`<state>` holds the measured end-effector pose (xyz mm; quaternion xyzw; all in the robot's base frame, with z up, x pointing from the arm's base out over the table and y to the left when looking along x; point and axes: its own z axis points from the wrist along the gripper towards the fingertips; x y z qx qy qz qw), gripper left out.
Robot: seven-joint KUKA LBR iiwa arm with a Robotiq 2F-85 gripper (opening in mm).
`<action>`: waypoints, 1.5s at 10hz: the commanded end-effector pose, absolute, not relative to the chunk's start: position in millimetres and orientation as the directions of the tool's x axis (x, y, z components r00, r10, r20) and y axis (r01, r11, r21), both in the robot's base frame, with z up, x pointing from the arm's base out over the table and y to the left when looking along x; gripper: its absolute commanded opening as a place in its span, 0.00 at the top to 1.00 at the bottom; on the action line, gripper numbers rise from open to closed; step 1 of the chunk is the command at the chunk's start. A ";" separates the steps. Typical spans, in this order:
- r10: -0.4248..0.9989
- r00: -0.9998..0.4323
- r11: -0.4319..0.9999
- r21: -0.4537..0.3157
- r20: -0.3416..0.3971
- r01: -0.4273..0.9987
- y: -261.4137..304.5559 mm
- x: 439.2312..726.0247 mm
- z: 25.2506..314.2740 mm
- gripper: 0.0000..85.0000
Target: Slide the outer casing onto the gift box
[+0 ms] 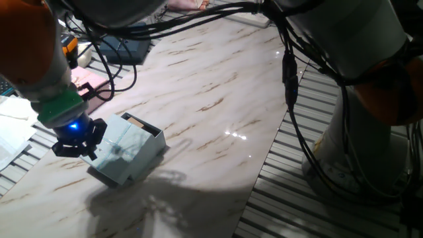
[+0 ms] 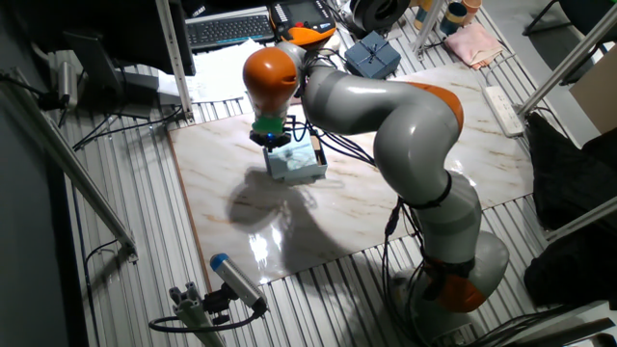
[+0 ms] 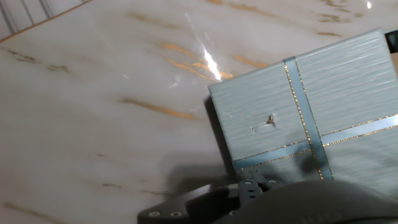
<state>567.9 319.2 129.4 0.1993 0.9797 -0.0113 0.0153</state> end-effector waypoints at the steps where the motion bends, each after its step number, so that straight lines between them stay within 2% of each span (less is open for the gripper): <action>1: 0.393 -0.918 0.919 -0.016 -0.044 0.394 321.0 567.0 123.6 1.00; 9: 0.414 -0.905 0.909 -0.016 -0.099 0.417 330.6 559.9 93.6 1.00; 15: 0.420 -0.900 0.905 -0.019 -0.114 0.425 332.7 555.0 85.7 1.00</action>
